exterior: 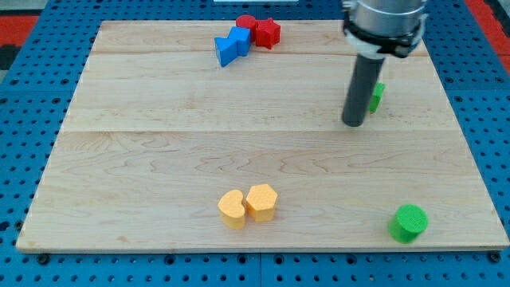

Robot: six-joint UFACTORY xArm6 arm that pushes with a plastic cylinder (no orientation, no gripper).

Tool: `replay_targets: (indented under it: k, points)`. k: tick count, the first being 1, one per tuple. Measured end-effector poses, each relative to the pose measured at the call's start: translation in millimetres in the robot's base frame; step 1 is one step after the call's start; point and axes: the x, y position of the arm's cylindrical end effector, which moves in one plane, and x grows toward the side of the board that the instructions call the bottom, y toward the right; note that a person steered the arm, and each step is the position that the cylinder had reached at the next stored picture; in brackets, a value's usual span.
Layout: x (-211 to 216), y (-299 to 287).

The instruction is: Move the green circle to the left of the green star

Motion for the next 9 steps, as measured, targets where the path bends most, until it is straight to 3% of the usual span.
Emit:
replay_targets:
  k: [2, 3, 5, 7, 8, 9]
  points:
    - [-70.5, 34.2]
    - [-79.3, 56.9]
    - [-144.7, 61.7]
    - [89.8, 173.0]
    - [183.0, 172.9]
    - [197.4, 130.5]
